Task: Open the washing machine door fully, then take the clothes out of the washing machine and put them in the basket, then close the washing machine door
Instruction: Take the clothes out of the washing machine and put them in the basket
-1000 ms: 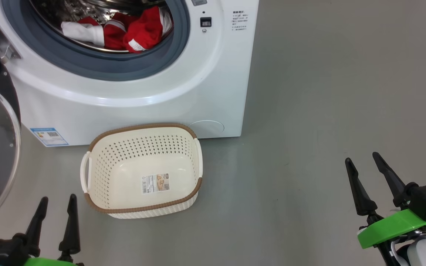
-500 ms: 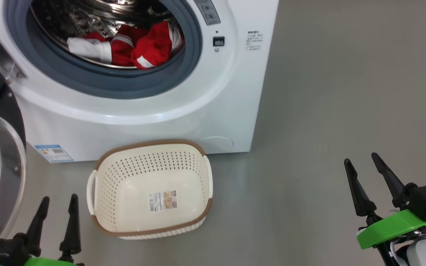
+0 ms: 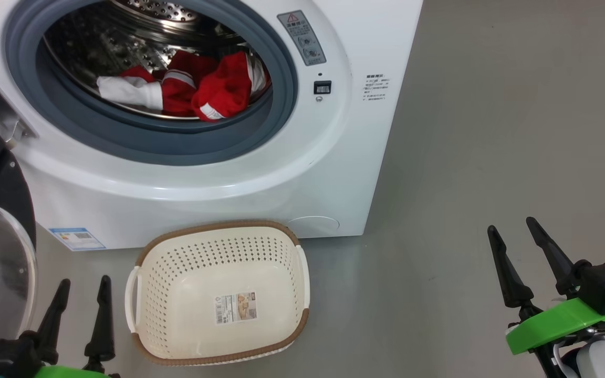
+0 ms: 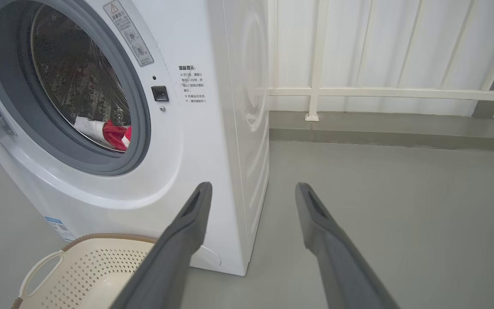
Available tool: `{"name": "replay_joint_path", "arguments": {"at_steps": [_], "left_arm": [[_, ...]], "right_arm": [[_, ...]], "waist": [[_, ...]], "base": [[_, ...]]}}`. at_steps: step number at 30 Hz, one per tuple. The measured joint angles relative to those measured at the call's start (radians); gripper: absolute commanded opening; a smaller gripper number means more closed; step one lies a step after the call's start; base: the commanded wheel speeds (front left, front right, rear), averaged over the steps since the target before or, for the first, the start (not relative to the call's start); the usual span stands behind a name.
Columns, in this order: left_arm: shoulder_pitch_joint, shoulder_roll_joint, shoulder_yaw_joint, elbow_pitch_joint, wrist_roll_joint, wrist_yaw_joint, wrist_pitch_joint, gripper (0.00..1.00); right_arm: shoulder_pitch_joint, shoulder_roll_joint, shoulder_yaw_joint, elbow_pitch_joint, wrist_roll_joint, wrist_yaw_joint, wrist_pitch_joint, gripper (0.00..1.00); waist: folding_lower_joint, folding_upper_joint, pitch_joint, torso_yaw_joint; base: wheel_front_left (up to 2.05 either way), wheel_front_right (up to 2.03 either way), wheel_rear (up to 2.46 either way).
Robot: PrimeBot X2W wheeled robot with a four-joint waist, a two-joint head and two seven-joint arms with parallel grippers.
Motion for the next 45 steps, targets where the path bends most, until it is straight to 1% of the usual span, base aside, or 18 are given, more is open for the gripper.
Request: {"name": "replay_joint_path", "arguments": {"at_steps": [13,17,22,27,28,35,43,45], "left_arm": [[-0.002,-0.011,-0.003,0.016,0.003,0.000,0.000,1.00],[-0.009,-0.025,-0.005,0.035,0.010,0.000,0.000,1.00],[-0.049,-0.051,-0.029,0.091,0.016,0.000,0.000,1.00],[-0.146,-0.067,-0.046,0.154,0.021,0.000,0.000,1.00],[-0.146,-0.067,-0.046,0.154,0.021,0.000,0.000,1.00],[-0.324,-0.070,-0.089,0.257,0.030,0.000,0.000,1.00],[-0.586,-0.043,-0.165,0.420,0.025,0.000,0.000,1.00],[-0.651,-0.036,-0.186,0.466,0.009,0.000,0.000,1.00]], "right_arm": [[0.000,0.001,0.008,0.000,0.000,0.000,0.000,1.00],[0.000,0.002,0.012,0.000,0.000,0.000,0.000,1.00],[-0.002,0.007,0.015,0.000,-0.002,0.000,0.000,1.00],[-0.005,0.018,0.018,0.000,-0.006,0.000,0.000,1.00],[-0.005,0.018,0.018,0.000,-0.006,0.000,0.000,1.00],[-0.041,0.036,0.029,0.000,-0.008,0.000,0.000,1.00],[-0.070,0.052,0.050,0.000,-0.010,0.000,0.000,1.00],[-0.091,0.060,0.054,-0.001,-0.010,0.000,0.000,1.00]], "waist": [[0.0000,0.0000,0.007,0.000],[-0.0001,0.0000,0.014,0.000],[-0.0001,0.0000,0.029,0.001],[-0.0001,0.0000,0.054,0.002],[-0.0001,0.0000,0.054,0.002],[-0.0001,0.0000,0.094,-0.003],[-0.0001,0.0000,0.145,-0.017],[-0.0001,0.0000,0.158,-0.023]], "base": [[0.00,0.00,0.00],[0.00,0.00,0.00],[0.00,0.00,0.00],[0.00,0.00,0.00],[0.00,0.00,0.00],[0.00,0.00,0.00],[0.00,0.00,0.00],[0.00,0.00,0.00]]}}
